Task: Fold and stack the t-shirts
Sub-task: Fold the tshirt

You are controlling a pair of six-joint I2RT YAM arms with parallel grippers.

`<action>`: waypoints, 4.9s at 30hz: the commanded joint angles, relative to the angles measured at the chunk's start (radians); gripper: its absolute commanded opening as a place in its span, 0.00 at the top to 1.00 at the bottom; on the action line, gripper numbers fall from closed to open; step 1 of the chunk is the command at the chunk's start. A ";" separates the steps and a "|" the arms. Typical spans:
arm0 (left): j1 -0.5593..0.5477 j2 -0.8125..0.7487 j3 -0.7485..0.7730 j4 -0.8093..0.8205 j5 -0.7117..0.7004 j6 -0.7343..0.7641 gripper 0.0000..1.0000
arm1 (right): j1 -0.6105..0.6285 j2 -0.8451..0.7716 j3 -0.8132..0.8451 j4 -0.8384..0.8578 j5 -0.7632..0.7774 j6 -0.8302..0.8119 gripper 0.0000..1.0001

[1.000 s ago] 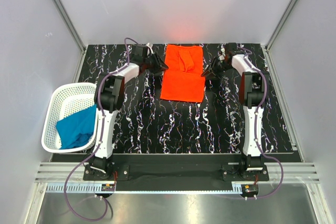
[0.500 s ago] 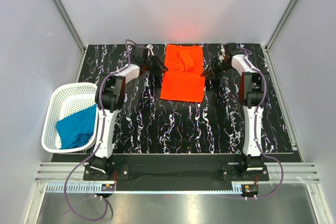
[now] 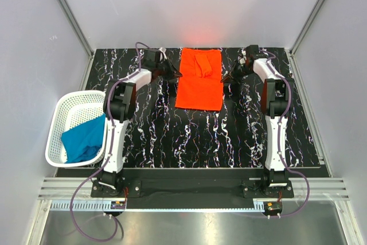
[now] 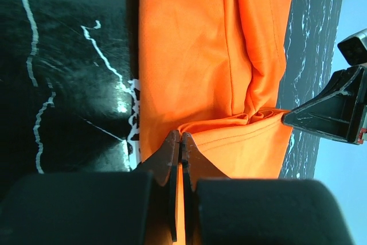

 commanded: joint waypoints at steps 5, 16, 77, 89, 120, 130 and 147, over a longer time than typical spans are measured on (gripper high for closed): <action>0.041 -0.138 -0.026 0.014 0.003 0.002 1.00 | -0.005 -0.072 0.047 0.011 -0.037 0.025 1.00; 0.067 -0.051 0.047 0.008 0.057 -0.018 1.00 | -0.002 -0.017 0.105 0.011 -0.054 0.048 1.00; -0.051 -0.173 -0.278 -0.170 0.140 0.074 0.67 | 0.074 -0.157 -0.384 0.068 -0.226 -0.171 0.84; -0.051 -0.208 -0.258 -0.204 0.152 0.071 0.63 | 0.038 -0.132 -0.306 0.054 -0.262 -0.161 0.73; 0.024 0.287 0.250 0.473 0.325 -0.372 0.57 | -0.029 0.356 0.357 0.358 -0.405 0.256 0.75; 0.035 -0.035 -0.005 0.327 0.312 -0.236 0.53 | -0.035 0.109 0.273 0.355 -0.387 0.358 0.69; -0.059 -0.186 -0.464 0.459 0.328 -0.225 0.55 | 0.014 -0.260 -0.602 0.635 -0.419 0.267 0.67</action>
